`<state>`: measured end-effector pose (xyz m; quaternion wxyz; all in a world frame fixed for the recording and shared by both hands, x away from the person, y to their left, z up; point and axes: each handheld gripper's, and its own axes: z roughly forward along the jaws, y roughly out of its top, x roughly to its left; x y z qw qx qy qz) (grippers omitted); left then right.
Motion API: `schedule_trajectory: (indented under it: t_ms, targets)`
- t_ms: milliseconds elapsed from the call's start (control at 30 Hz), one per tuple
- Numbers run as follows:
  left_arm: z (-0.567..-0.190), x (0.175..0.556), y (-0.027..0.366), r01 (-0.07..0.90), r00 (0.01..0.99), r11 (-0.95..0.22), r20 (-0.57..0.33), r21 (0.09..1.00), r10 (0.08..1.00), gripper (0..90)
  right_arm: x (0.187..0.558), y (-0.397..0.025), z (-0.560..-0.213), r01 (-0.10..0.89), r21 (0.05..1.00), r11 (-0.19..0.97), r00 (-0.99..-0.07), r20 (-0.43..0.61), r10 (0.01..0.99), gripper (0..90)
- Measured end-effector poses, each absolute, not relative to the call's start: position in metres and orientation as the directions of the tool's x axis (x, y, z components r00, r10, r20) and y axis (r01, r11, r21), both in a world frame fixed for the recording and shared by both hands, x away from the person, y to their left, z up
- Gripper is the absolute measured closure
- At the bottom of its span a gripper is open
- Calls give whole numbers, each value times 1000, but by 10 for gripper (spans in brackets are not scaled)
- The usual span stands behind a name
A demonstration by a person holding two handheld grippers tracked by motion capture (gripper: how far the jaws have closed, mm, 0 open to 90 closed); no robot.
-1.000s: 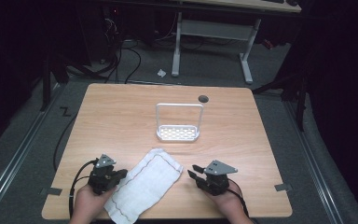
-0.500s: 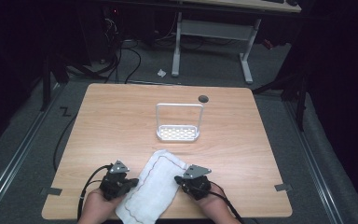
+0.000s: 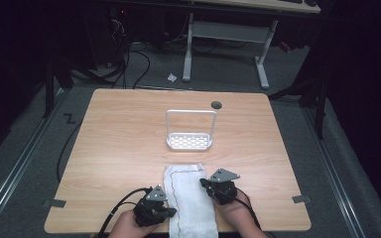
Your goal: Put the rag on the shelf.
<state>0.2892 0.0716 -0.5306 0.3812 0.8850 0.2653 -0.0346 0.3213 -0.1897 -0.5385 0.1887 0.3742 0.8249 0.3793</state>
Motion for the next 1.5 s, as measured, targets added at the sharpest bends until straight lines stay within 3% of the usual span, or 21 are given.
schedule_trajectory:
  t_ms: [100, 200, 300, 433, 567, 667, 900, 1100, 1233, 1367, 1500]
  targets:
    - [-530, 287, 74, 493, 860, -573, -268, 655, 435, 891, 310, -195, -538, 485, 759, 433, -653, -15, 758, 896]
    - [-528, 288, 78, 502, 851, -548, -268, 669, 452, 811, 304, -200, -535, 474, 763, 439, -657, -25, 754, 832]
    - [-525, 296, 88, 513, 823, -488, -243, 706, 513, 734, 307, -205, -531, 470, 789, 395, -635, -8, 772, 791]
    - [-525, 313, 102, 503, 757, -407, -162, 762, 633, 561, 313, -211, -532, 492, 796, 352, -612, 28, 791, 726]
    - [-526, 335, 100, 527, 703, -352, -165, 773, 692, 498, 316, -212, -531, 488, 809, 328, -589, 27, 808, 681]
    - [-530, 351, 89, 544, 695, -355, -171, 761, 698, 547, 317, -214, -528, 475, 819, 323, -590, 24, 807, 672]
    - [-536, 380, 60, 547, 681, -366, -147, 753, 717, 551, 318, -218, -528, 485, 817, 311, -591, 45, 805, 624]
    - [-538, 378, 51, 518, 688, -374, -114, 769, 717, 656, 320, -220, -528, 491, 818, 300, -593, 61, 803, 608]
    - [-541, 378, 51, 529, 686, -342, -154, 777, 712, 750, 322, -221, -528, 492, 818, 298, -595, 66, 801, 606]
    - [-542, 385, 58, 592, 663, -278, -260, 757, 702, 823, 324, -218, -530, 499, 815, 295, -590, 70, 805, 604]
    - [-542, 384, 56, 583, 664, -286, -242, 761, 707, 829, 336, -213, -533, 531, 800, 280, -571, 93, 816, 618]
